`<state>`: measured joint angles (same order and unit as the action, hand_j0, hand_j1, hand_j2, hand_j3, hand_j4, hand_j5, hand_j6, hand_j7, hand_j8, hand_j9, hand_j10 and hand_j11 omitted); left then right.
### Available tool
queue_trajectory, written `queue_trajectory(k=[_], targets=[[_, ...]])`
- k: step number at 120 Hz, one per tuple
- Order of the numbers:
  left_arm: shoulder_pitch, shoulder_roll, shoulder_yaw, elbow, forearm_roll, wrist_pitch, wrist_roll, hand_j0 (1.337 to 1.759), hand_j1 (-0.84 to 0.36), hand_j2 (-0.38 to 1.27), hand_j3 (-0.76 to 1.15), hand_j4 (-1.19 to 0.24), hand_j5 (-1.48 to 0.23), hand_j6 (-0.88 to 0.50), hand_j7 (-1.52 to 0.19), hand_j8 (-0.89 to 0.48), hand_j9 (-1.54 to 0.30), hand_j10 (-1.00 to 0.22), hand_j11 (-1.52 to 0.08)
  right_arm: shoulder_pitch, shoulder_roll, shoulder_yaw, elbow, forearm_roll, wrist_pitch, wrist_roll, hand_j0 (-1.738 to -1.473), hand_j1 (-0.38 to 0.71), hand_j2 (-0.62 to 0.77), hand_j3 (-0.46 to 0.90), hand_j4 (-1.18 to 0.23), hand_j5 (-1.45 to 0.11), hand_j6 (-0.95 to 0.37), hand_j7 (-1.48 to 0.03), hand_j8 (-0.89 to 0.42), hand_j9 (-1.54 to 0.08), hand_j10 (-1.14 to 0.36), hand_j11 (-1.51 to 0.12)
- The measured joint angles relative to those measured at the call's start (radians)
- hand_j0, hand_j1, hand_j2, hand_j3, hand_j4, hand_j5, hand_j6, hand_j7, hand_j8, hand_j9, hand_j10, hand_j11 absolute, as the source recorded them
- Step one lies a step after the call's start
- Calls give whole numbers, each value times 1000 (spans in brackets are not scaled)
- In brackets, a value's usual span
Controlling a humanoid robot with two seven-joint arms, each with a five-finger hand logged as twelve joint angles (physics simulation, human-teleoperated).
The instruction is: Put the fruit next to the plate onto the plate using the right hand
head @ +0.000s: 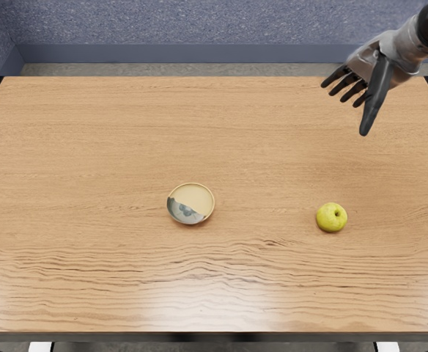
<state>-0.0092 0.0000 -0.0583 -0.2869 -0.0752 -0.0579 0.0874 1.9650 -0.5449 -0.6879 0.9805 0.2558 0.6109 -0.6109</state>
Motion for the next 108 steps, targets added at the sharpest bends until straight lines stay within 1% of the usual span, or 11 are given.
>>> queue_trajectory(k=[22,30,41,46,51,67,78,83,94,108], targets=[[0,0,0,0,0,0,0,1658,349,0,0,0,0,0,0,0,0,0,0,-19,14,-14,0,-8,0,0,-1658,-327,-4,0,-19,-23,-19,-23,-19,-23,-19,-23],[0,0,0,0,0,0,0,1658,349,0,0,0,0,0,0,0,0,0,0,-25,33,-13,1,-12,0,0,-1658,-328,-4,0,-19,-23,-19,-23,-19,-23,-18,-23],[0,0,0,0,0,0,0,1658,349,0,0,0,0,0,0,0,0,0,0,-60,64,-4,3,-19,0,0,-1658,-328,-4,0,-19,-23,-19,-23,-19,-23,-18,-23],[0,0,0,0,0,0,0,1658,349,0,0,0,0,0,0,0,0,0,0,-78,71,0,19,-43,0,0,-1658,-326,-4,0,-20,-25,-20,-24,-20,-25,-19,-24],[0,0,0,0,0,0,0,1658,349,0,0,0,0,0,0,0,0,0,0,-93,78,2,70,-88,-58,0,-1658,-325,-4,0,-20,-26,-21,-26,-20,-26,-20,-26],[0,0,0,0,0,0,0,1658,349,0,0,0,0,0,0,0,0,0,0,-124,94,-6,288,-185,-398,0,-1658,-322,-5,0,-23,-29,-24,-29,-23,-29,-23,-29],[0,0,0,0,0,0,0,1658,349,0,0,0,0,0,0,0,0,0,0,-106,90,-12,464,-208,-624,0,-1658,-319,-5,0,-26,-32,-26,-32,-26,-32,-25,-32],[0,0,0,0,0,0,0,1658,349,0,0,0,0,0,0,0,0,0,0,-92,88,-14,529,-213,-716,0,-1658,-318,-5,0,-27,-34,-27,-34,-27,-34,-26,-34],[0,0,0,0,0,0,0,1658,349,0,0,0,0,0,0,0,0,0,0,-72,86,-15,613,-219,-880,0,-1658,-315,-6,0,-29,-37,-30,-37,-29,-37,-29,-37],[0,0,0,0,0,0,0,1658,349,0,0,0,0,0,0,0,0,0,0,-58,68,-17,664,-222,-976,0,-1658,-312,-6,0,-32,-40,-32,-40,-32,-40,-31,-40]])
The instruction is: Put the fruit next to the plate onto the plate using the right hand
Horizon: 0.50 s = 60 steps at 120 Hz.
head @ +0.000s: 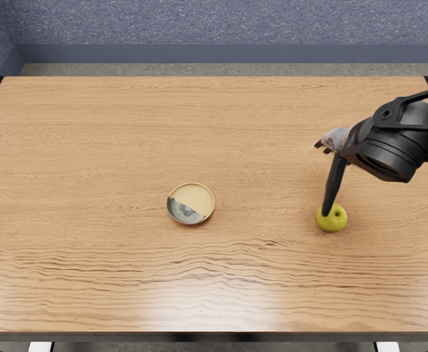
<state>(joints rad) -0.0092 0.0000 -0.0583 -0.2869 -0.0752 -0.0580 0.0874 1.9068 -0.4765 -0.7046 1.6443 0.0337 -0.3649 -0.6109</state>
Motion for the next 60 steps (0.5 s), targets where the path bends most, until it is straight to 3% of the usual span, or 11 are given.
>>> queue_trajectory(k=[18,39,60], targets=[[0,0,0,0,0,0,0,1658,349,0,0,0,0,0,0,0,0,0,0,24,-49,-1,60,-1,-36,0,-1658,-310,-6,0,-33,-43,-34,-42,-33,-42,-33,-42],[0,0,0,0,0,0,0,1658,349,0,0,0,0,0,0,0,0,0,0,99,53,-45,73,6,-43,0,-1658,-309,-6,0,-34,-43,-34,-43,-34,-43,-34,-43],[0,0,0,0,0,0,0,1658,349,0,0,0,0,0,0,0,0,0,0,56,82,-68,66,7,-47,0,-1658,-309,-6,0,-34,-44,-35,-44,-34,-44,-34,-44]])
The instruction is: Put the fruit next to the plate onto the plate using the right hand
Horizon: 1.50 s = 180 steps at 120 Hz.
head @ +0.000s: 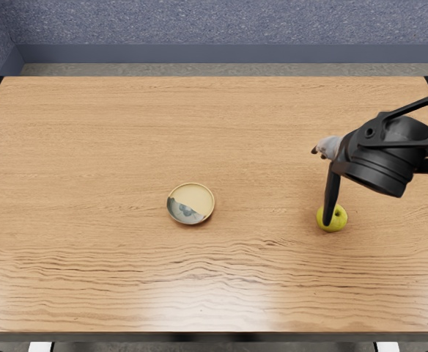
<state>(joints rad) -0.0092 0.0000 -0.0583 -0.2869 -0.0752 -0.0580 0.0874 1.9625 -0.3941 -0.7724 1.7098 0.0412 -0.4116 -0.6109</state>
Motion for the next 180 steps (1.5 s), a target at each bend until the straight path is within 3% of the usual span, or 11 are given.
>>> queue_trajectory(k=[36,68,128,158,180], targets=[[0,0,0,0,0,0,0,1658,349,0,0,0,0,0,0,0,0,0,0,-68,2,-7,-15,1,-11,0,-1658,-230,-20,0,-100,-129,-100,-129,-100,-129,-100,-129],[0,0,0,0,0,0,0,1658,349,0,0,0,0,0,0,0,0,0,0,-144,41,-11,-43,1,-180,0,-1658,-189,-26,0,-134,-174,-134,-173,-134,-174,-134,-174],[0,0,0,0,0,0,0,1658,349,0,0,0,0,0,0,0,0,0,0,-182,83,-15,-35,2,-199,0,-1658,-160,-31,0,-158,-206,-159,-205,-159,-205,-158,-205],[0,0,0,0,0,0,0,1658,349,0,0,0,0,0,0,0,0,0,0,-184,87,-16,-36,2,-199,0,-1658,19,-61,0,-308,-399,-308,-399,-308,-399,-308,-399],[0,0,0,0,0,0,0,1658,349,0,0,0,0,0,0,0,0,0,0,-185,86,-19,-36,3,-199,0,-1658,82,-71,0,-360,-467,-360,-467,-360,-467,-360,-467]])
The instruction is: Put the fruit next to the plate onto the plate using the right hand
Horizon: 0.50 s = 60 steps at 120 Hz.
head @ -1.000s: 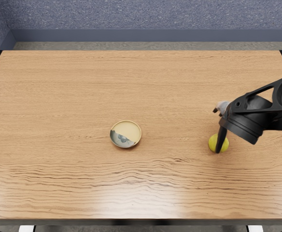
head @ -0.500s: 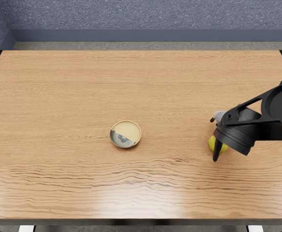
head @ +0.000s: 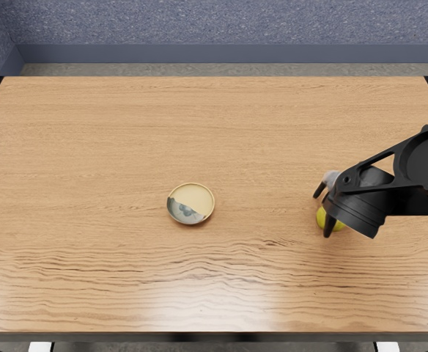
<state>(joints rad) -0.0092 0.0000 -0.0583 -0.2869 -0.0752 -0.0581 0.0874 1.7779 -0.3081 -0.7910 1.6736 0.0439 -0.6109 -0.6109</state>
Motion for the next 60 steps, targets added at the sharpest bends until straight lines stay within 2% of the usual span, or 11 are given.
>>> queue_trajectory(k=[60], targets=[[0,0,0,0,0,0,0,1658,349,0,0,0,0,0,0,0,0,0,0,0,2,-2,1,2,0,0,-1658,117,-77,0,-389,-505,-389,-505,-390,-505,-389,-505]])
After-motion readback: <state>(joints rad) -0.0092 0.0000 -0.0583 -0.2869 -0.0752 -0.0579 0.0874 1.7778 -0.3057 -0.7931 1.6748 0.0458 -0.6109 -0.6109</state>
